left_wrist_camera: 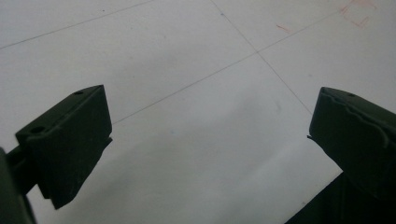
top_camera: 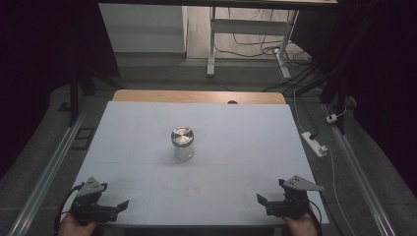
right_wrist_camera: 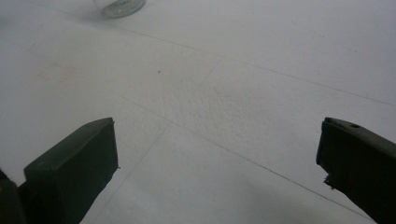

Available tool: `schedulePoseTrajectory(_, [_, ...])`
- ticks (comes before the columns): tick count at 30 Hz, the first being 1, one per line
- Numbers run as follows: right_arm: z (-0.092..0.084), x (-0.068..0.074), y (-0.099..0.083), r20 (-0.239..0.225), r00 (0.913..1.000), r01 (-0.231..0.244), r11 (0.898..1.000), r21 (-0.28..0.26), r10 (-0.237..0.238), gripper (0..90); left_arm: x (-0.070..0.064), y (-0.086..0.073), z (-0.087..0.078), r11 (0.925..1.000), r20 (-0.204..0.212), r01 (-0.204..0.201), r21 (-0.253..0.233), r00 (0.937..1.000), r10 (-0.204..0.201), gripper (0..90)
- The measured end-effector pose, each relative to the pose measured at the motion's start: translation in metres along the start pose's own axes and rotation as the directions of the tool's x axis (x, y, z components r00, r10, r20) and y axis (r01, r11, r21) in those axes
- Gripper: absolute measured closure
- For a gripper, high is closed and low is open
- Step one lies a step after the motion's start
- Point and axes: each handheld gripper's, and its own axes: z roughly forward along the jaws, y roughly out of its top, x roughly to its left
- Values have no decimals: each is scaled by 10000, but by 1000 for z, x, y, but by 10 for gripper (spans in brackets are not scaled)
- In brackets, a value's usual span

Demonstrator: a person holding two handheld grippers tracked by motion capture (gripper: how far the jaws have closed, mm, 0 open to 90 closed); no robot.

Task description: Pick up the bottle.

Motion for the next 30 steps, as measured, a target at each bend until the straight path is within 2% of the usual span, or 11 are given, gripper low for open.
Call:
schedulePoseTrajectory(3, [0, 0, 0, -112, 9999, -31, 10000, -19, 31, 0, 2, 0, 0, 9999, 142, 124, 52, 9998, -125, 0])
schedulePoseTrajectory(10, [1, 0, 0, -104, 9999, 15, 10000, 47, -14, 0, 0, 1, 2, 9999, 123, -55, 111, 9999, 54, 0])
schedulePoseTrajectory(19, [1, 0, 1, -124, 9999, 85, 9999, 131, -83, 0, -1, 3, 4, 9997, 45, -76, 253, 10000, 75, 0])
schedulePoseTrajectory(30, [2, 1, 1, -213, 9996, 182, 9996, 210, -178, 0, -2, 3, 2, 9997, 90, -255, -61, 9996, 256, 0])
